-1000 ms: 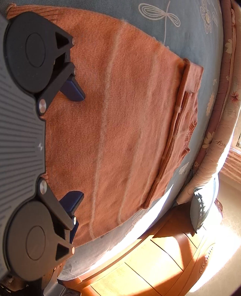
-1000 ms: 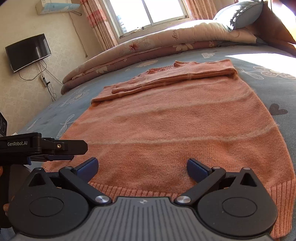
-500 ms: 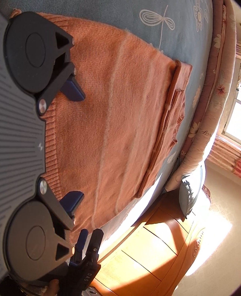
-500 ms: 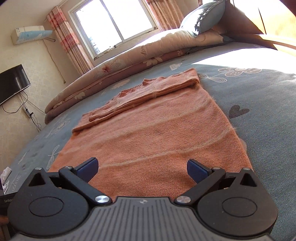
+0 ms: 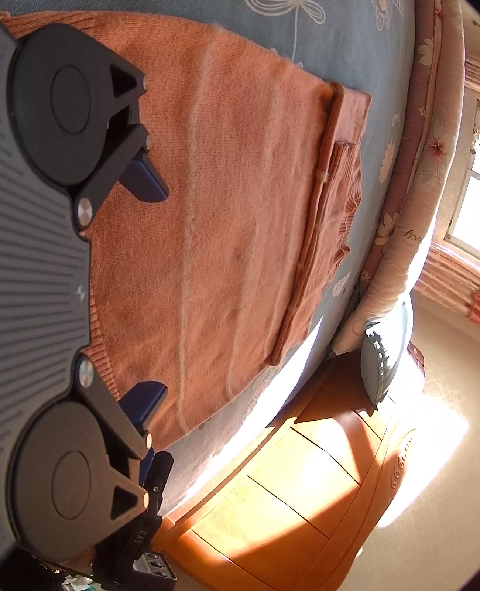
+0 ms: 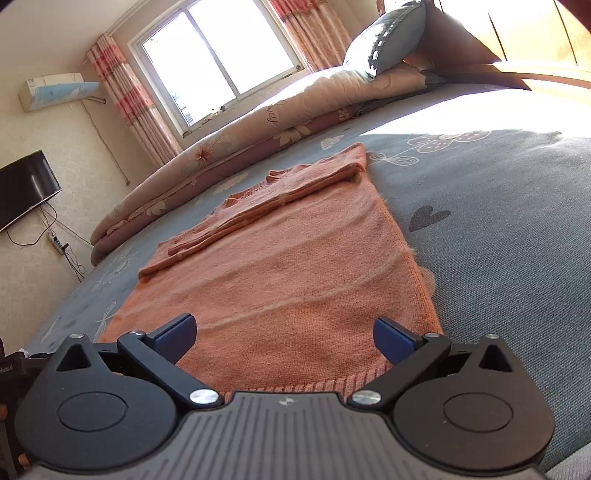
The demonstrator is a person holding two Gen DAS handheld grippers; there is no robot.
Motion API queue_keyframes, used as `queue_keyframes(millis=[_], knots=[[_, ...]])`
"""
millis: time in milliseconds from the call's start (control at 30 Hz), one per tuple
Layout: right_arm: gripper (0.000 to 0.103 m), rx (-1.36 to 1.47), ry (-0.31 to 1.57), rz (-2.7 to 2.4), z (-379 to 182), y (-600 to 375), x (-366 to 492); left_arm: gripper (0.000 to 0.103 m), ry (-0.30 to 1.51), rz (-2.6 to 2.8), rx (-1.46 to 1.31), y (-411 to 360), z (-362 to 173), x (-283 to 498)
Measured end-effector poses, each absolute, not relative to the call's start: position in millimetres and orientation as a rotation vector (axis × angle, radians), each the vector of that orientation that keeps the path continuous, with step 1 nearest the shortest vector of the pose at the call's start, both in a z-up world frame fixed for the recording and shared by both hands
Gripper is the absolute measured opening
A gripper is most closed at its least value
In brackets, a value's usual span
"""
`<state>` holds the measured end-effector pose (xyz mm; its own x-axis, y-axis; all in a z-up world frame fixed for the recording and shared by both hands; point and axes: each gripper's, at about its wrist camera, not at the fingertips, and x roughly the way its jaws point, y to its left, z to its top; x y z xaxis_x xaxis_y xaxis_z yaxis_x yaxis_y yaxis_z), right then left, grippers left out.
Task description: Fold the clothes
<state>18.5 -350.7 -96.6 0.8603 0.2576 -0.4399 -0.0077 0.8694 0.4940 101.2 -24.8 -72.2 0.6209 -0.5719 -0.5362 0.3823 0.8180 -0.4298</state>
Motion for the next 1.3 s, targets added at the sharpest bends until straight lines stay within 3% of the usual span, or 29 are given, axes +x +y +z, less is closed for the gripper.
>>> queue_keyframes(millis=[267, 500, 700, 933, 1300], knots=[[0.103, 0.473, 0.522, 0.107, -102.4, -345.9, 20.9, 0.102, 0.742, -0.543, -0.272, -15.8, -83.5, 88.6], [0.103, 0.481, 0.499, 0.091, -105.1, -345.1, 21.0, 0.102, 0.688, -0.556, -0.171, -25.2, -62.4, 66.3], [0.103, 0.437, 0.501, 0.083, -105.2, -340.5, 21.0, 0.102, 0.767, -0.589, -0.119, -48.7, -79.4, 57.3], [0.103, 0.399, 0.505, 0.071, -105.4, -335.0, 21.8, 0.102, 0.764, -0.581, -0.191, -17.3, -73.8, 41.3], [0.103, 0.383, 0.505, 0.069, -106.1, -333.4, 21.5, 0.102, 0.749, -0.36, -0.362, 42.2, -77.6, 93.9]])
